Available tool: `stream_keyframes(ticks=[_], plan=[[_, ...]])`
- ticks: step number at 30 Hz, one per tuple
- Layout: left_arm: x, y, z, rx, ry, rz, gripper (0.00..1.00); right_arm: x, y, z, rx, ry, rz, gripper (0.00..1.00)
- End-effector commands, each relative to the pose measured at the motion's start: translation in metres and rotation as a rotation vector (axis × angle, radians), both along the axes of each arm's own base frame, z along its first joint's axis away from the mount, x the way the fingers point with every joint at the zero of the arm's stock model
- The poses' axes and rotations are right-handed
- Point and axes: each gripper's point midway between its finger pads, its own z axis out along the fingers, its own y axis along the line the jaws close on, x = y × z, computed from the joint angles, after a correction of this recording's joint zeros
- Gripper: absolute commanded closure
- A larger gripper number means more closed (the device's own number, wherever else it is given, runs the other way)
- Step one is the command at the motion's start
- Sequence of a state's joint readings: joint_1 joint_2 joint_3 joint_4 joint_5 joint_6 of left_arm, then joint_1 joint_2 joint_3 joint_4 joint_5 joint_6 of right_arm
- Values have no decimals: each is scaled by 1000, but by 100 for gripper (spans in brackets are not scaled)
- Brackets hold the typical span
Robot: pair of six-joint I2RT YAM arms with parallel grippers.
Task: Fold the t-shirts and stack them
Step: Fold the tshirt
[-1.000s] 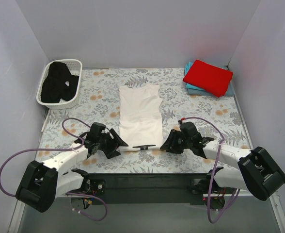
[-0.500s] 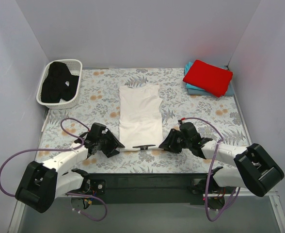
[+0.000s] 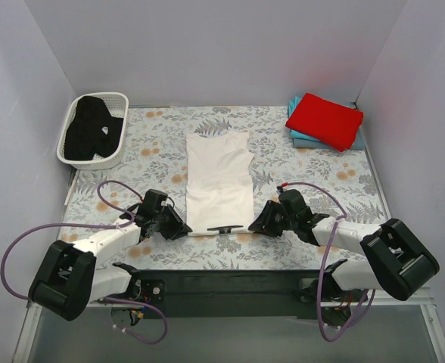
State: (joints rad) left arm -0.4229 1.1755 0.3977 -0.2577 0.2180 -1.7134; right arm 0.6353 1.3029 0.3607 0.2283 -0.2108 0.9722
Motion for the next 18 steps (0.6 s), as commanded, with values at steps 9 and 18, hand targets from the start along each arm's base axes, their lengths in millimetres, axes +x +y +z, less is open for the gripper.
stream_keyframes(ticks=[9,18], plan=[[-6,-11,4,-34,-9,-90,100,-3,-9,-18,-113,0,63,95],[-42,-9,31,-28,12,-150,100,-48,-9,-5,-94,-13,227,99]])
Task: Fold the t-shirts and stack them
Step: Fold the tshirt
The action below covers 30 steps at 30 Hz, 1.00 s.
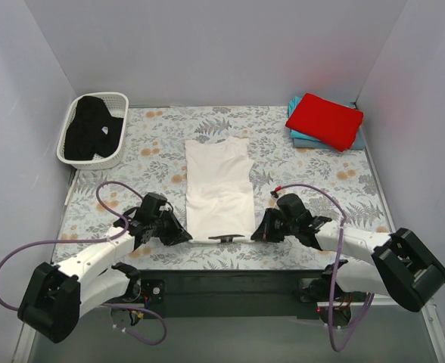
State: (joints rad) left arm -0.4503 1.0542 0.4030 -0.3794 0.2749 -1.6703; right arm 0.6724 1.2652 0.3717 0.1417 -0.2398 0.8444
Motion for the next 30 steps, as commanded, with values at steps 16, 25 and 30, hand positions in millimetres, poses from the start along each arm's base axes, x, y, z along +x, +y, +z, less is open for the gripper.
stream_keyframes(ticks=[16,25,30], plan=[[-47,-22,90,-44,-22,-103,100,-50,-20,80,-53,-160,97,99],[21,-40,157,-1,-206,-73,100,7,4,148,-119,-307,106,99],[60,-46,174,-33,-256,-53,100,50,12,187,-117,-393,71,99]])
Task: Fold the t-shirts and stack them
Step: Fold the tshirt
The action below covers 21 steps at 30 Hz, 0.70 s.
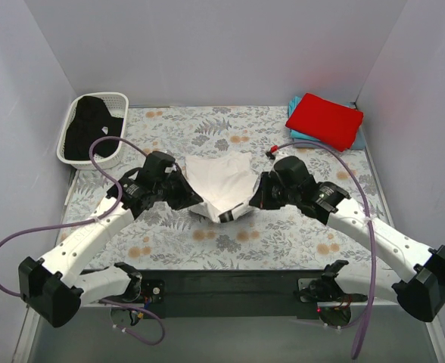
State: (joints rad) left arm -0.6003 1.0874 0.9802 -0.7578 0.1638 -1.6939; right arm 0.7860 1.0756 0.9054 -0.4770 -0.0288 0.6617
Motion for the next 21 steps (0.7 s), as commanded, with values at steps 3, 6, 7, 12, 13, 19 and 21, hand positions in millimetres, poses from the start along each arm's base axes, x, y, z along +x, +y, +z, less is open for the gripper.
stream_keyframes(ticks=[3,6,7,12,13,19,21], plan=[[51,0,30,-55,-107,29,100,53,0,36,-22,-118,-27,99],[78,8,36,-68,-126,70,100,76,2,42,-15,-127,-29,99],[88,14,32,-69,-116,92,100,89,1,43,-11,-131,-39,99],[125,20,39,-98,-138,123,100,124,4,45,27,-134,-41,99],[133,24,39,-98,-142,137,100,133,3,40,27,-121,-43,99],[174,33,36,-104,-149,173,100,183,11,44,51,-138,-42,99],[190,35,26,-101,-143,179,100,204,14,42,51,-139,-44,99]])
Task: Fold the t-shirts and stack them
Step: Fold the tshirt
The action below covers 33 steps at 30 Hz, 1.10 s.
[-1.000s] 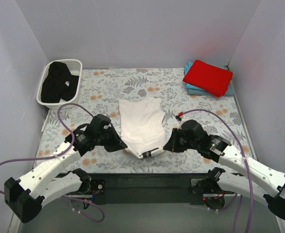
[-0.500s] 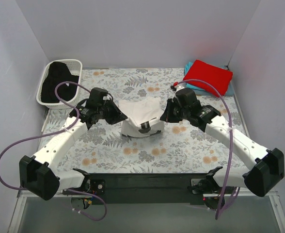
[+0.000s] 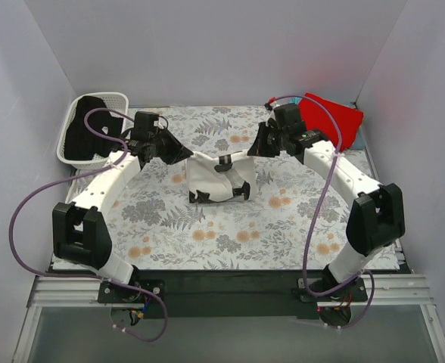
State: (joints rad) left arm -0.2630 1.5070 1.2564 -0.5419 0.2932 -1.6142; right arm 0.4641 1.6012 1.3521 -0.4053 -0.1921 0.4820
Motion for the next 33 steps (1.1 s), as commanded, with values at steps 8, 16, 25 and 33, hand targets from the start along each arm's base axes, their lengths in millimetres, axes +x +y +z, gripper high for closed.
stream_keyframes(ticks=[8,16,25,33], plan=[[108,8,-30,-77,-131,-3,100,114,28,-3,75,-114,49,99],[154,29,-61,-82,-108,92,61,172,13,-26,99,-108,21,3],[137,44,-28,29,-153,143,75,121,12,-6,111,-105,26,9],[101,-15,-72,-19,-22,31,100,77,58,-48,192,11,131,36]])
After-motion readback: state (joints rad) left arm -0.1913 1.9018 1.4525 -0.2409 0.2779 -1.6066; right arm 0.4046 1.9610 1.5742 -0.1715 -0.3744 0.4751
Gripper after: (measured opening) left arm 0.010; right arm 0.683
